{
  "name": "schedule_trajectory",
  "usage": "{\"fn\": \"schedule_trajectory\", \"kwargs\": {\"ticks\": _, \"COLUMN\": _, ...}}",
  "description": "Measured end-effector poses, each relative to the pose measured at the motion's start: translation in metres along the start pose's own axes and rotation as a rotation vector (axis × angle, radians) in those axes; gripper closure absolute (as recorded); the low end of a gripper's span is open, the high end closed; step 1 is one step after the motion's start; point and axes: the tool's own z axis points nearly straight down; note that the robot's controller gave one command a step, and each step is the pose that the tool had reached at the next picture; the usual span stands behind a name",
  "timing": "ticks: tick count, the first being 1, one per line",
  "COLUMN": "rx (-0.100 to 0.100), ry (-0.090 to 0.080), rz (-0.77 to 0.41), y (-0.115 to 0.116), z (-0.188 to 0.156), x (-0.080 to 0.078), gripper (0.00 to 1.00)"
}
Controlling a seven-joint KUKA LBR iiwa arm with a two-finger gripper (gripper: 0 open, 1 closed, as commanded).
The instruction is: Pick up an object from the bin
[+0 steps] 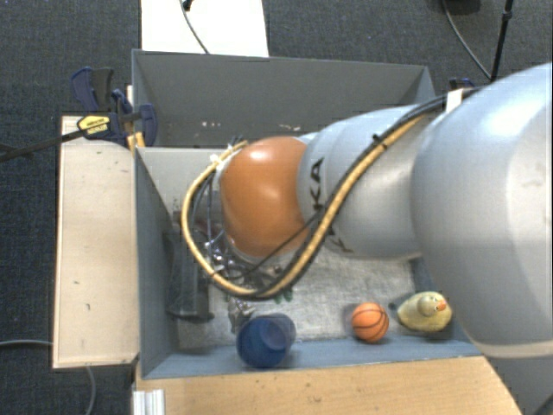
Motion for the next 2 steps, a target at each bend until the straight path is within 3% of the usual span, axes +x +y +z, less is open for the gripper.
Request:
{"fn": "schedule_trajectory", "kwargs": {"ticks": 1, "rx": -0.021, "ry": -0.029, "rz": -0.165, "y": 0.008, "z": -0.0231, "x": -0.0003, "gripper": 0.0}}
{"fn": "schedule_trajectory", "kwargs": {"ticks": 2, "rx": -0.024, "ry": -0.014, "rz": 0.004, "y": 0.007, "z": -0.0147, "x": -0.0072, "gripper": 0.0}}
